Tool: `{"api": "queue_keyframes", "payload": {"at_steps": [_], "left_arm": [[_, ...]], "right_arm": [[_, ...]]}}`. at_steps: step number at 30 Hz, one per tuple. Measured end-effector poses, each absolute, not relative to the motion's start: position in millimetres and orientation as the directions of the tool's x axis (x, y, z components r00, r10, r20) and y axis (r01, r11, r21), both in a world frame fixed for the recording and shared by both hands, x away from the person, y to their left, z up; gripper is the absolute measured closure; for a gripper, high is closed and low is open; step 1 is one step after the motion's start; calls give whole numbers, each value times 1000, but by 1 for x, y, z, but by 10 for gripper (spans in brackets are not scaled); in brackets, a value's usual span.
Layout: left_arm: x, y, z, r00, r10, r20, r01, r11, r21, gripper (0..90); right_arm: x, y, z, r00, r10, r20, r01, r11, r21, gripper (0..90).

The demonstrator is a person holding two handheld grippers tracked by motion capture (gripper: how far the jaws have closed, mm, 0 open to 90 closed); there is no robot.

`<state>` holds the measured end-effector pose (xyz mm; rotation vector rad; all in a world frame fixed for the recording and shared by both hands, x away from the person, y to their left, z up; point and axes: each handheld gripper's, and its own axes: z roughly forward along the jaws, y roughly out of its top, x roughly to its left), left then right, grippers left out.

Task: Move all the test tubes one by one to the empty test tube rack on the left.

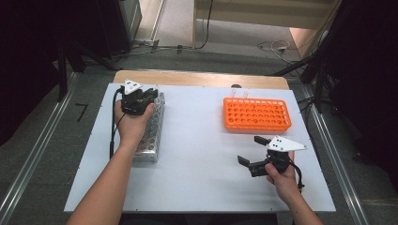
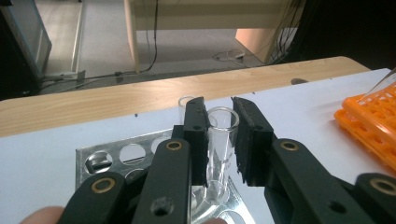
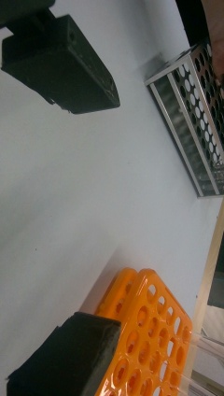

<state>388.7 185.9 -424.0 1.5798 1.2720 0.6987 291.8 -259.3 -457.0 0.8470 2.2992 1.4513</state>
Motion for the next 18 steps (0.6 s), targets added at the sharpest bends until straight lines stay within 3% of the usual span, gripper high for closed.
{"api": "queue_keyframes", "payload": {"at_steps": [18], "left_arm": [[394, 183, -427, 301, 947, -109, 487, -54, 872, 758]], "right_arm": [[293, -261, -457, -779, 624, 68, 326, 310, 893, 0]]}}
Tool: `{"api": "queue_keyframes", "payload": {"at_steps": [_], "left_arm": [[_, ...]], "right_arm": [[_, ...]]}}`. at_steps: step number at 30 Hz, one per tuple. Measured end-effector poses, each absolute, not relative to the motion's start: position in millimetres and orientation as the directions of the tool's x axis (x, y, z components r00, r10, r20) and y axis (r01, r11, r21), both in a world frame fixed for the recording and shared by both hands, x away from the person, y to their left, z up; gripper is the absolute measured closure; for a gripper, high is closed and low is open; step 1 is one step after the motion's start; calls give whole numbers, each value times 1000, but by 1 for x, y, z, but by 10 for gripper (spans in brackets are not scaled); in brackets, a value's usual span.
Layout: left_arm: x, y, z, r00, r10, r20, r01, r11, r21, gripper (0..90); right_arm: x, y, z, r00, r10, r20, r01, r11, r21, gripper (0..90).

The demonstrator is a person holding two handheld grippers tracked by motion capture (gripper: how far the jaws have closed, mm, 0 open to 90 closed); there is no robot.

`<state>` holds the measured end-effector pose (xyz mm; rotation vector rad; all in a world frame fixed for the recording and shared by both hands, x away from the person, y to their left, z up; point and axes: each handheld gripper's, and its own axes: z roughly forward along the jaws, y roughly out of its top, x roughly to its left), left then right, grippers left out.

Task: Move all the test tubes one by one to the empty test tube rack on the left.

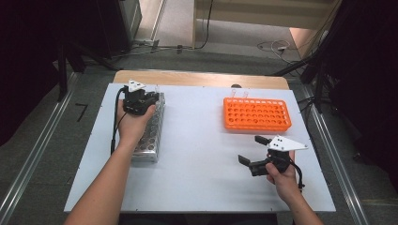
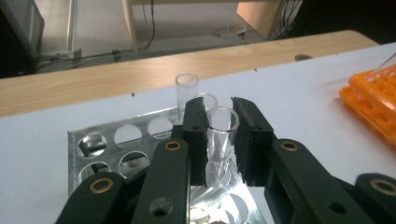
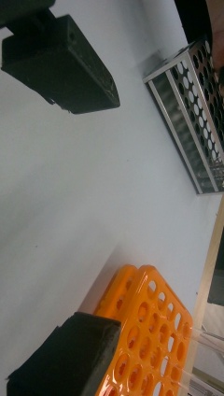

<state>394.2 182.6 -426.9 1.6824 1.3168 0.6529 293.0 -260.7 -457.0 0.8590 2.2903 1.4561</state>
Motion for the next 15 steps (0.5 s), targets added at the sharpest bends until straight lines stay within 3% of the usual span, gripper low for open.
{"api": "queue_keyframes", "payload": {"at_steps": [11, 15], "left_arm": [[399, 180, -430, 306, 947, -99, 542, -88, 836, 749], [400, 179, -429, 315, 945, -89, 544, -103, 833, 706]], "right_arm": [[294, -262, -458, -773, 631, 67, 331, 310, 891, 0], [294, -262, -458, -770, 634, 71, 337, 310, 889, 0]]}}
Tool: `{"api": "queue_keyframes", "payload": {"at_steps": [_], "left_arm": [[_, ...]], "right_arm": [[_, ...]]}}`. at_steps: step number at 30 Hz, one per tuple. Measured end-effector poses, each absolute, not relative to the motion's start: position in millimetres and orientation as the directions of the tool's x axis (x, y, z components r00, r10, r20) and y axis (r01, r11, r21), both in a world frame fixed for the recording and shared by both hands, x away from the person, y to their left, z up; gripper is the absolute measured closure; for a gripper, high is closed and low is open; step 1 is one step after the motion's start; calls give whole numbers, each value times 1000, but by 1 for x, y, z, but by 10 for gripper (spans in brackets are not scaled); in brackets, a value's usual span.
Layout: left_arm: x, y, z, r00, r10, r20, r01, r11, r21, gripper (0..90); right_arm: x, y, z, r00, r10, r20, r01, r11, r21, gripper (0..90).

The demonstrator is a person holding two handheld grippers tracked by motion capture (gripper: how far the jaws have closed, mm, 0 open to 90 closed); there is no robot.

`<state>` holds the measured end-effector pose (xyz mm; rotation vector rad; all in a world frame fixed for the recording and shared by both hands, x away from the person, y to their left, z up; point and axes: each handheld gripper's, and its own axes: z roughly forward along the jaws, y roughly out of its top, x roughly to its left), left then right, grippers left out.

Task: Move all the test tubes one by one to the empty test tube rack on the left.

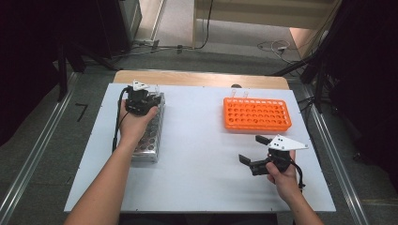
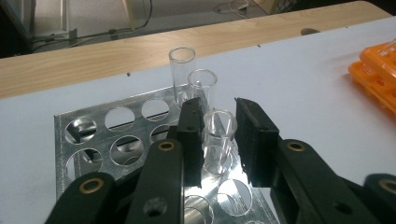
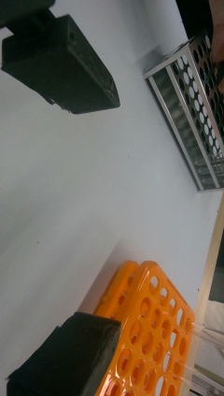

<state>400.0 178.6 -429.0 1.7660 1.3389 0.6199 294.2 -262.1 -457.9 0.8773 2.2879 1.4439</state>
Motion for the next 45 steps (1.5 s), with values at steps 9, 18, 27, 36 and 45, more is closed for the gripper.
{"api": "queue_keyframes", "payload": {"at_steps": [9, 18, 27, 36, 45], "left_arm": [[393, 181, -423, 319, 941, -115, 520, -72, 851, 417], [368, 184, -412, 365, 914, -174, 458, -13, 889, 106], [333, 186, -406, 429, 880, -204, 413, 9, 911, 0], [296, 184, -404, 487, 850, -202, 375, 5, 927, 0], [263, 176, -414, 533, 821, -205, 356, 2, 934, 0]], "right_arm": [[295, -262, -458, -771, 633, 72, 336, 307, 890, 0], [297, -263, -456, -768, 636, 82, 339, 295, 893, 0], [306, -260, -453, -752, 653, 87, 347, 280, 895, 0], [330, -259, -444, -719, 690, 83, 349, 255, 902, 0], [365, -260, -443, -681, 725, 100, 389, 243, 889, 0]]}}
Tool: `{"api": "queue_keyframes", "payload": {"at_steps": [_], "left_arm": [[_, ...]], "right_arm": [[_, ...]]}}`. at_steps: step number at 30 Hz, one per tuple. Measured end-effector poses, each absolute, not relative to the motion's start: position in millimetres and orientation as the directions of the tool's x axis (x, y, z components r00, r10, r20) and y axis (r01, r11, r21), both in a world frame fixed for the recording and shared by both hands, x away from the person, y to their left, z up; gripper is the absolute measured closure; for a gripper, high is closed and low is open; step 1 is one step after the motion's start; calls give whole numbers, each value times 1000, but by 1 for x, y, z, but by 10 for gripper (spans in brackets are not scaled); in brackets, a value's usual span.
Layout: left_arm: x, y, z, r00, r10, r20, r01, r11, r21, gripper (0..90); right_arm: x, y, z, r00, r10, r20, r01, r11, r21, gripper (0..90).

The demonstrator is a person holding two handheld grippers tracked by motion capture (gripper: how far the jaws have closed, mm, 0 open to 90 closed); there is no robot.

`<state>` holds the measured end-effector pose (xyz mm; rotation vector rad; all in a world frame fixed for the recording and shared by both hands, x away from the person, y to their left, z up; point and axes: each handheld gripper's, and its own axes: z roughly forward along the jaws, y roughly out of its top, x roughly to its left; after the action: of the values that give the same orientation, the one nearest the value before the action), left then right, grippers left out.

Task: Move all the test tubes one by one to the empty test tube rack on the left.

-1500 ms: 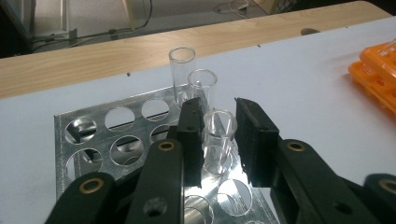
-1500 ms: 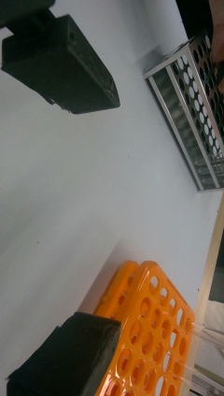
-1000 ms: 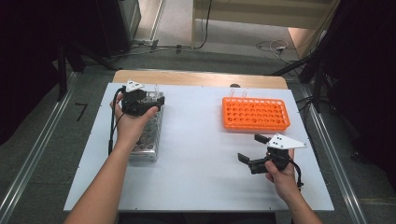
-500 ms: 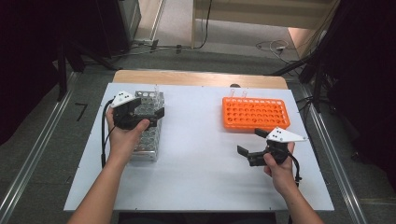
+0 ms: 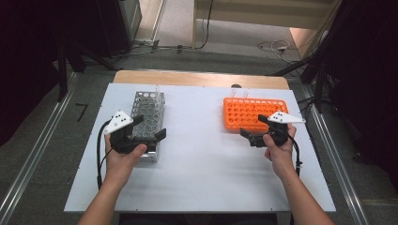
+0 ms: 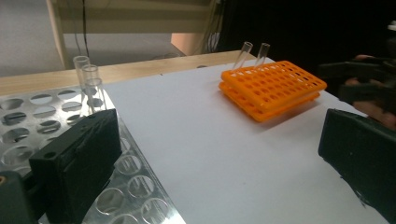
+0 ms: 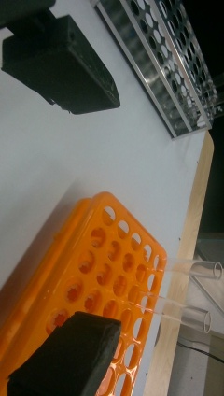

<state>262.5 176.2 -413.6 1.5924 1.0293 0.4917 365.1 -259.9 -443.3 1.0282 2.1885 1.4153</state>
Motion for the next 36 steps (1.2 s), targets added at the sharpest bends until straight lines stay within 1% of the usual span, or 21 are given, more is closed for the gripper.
{"api": "queue_keyframes", "payload": {"at_steps": [4, 8, 9, 10, 13, 14, 19, 23, 28, 31, 36], "left_arm": [[252, 172, -422, 553, 807, -208, 359, -5, 933, 0], [245, 167, -427, 565, 799, -205, 359, -14, 933, 0], [243, 167, -427, 566, 798, -208, 358, -11, 934, 0], [241, 167, -428, 566, 796, -212, 359, -7, 933, 0], [237, 165, -431, 576, 784, -231, 364, 6, 931, 0], [236, 164, -432, 580, 785, -218, 361, -8, 932, 0], [233, 162, -434, 584, 782, -216, 364, -15, 931, 0], [233, 162, -435, 587, 781, -216, 362, -14, 932, 0], [233, 163, -436, 583, 782, -222, 366, -8, 931, 0], [233, 163, -436, 584, 781, -222, 366, -9, 931, 0], [233, 164, -436, 583, 782, -222, 366, -9, 930, 0]], "right_arm": [[381, -258, -444, -653, 749, 113, 410, 224, 884, 0], [396, -256, -445, -620, 774, 127, 431, 200, 880, 52], [401, -255, -446, -604, 787, 127, 441, 198, 876, 77], [404, -254, -447, -589, 798, 128, 451, 193, 871, 129], [416, -250, -452, -539, 834, 120, 478, 185, 859, 239], [419, -249, -453, -526, 842, 120, 487, 182, 855, 270], [435, -240, -456, -468, 878, 103, 519, 178, 836, 414], [447, -235, -457, -443, 887, 129, 538, 148, 830, 474], [458, -228, -458, -422, 896, 137, 564, 141, 814, 546], [462, -224, -460, -403, 906, 129, 572, 140, 808, 593], [463, -221, -463, -384, 916, 115, 577, 141, 805, 644]]}}
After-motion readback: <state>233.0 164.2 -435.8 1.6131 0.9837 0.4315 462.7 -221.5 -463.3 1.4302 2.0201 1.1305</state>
